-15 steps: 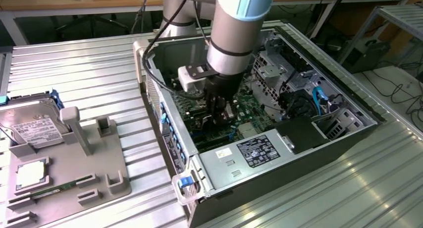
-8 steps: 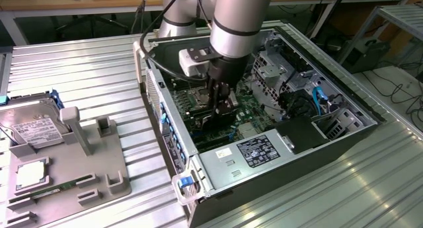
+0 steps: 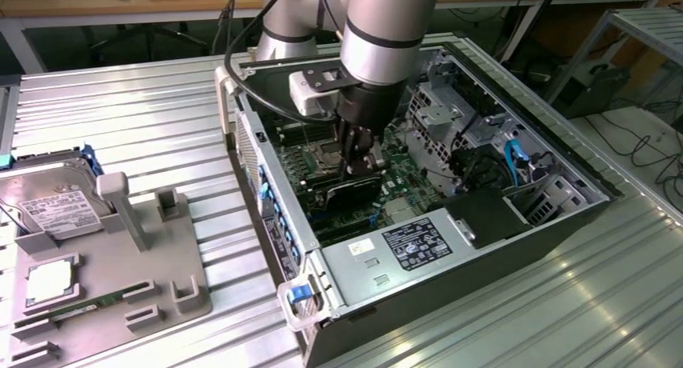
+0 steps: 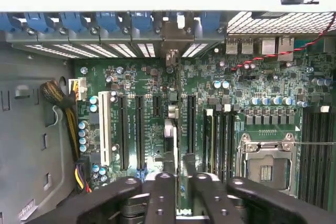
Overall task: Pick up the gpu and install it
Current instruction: 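Insert the gpu into the slot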
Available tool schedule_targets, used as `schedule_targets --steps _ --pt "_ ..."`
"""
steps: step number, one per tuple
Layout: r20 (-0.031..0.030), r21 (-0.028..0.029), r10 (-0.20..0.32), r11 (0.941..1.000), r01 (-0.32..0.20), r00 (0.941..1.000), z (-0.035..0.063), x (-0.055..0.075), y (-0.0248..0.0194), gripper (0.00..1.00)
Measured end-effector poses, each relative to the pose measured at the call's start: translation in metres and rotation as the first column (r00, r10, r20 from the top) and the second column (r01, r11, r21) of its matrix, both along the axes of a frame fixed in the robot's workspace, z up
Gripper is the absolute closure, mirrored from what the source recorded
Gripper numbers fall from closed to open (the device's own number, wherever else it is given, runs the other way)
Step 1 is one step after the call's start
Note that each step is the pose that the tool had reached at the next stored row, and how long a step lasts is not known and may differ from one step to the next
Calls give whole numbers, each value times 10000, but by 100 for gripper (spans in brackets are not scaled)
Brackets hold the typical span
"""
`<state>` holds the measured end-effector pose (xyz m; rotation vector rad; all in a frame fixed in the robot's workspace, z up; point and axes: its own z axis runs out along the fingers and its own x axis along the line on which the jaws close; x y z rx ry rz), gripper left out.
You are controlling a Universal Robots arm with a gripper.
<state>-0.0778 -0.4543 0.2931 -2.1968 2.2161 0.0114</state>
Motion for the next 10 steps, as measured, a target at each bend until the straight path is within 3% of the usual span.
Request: schedule_targets --steps 1,3,10 --pt "0 0 0 10000 0 10000 0 0 0 87" --pt "1 1 -1 10000 1 10000 0 -1 0 89" --pt "0 1 -1 10000 1 10000 3 -5 0 89"
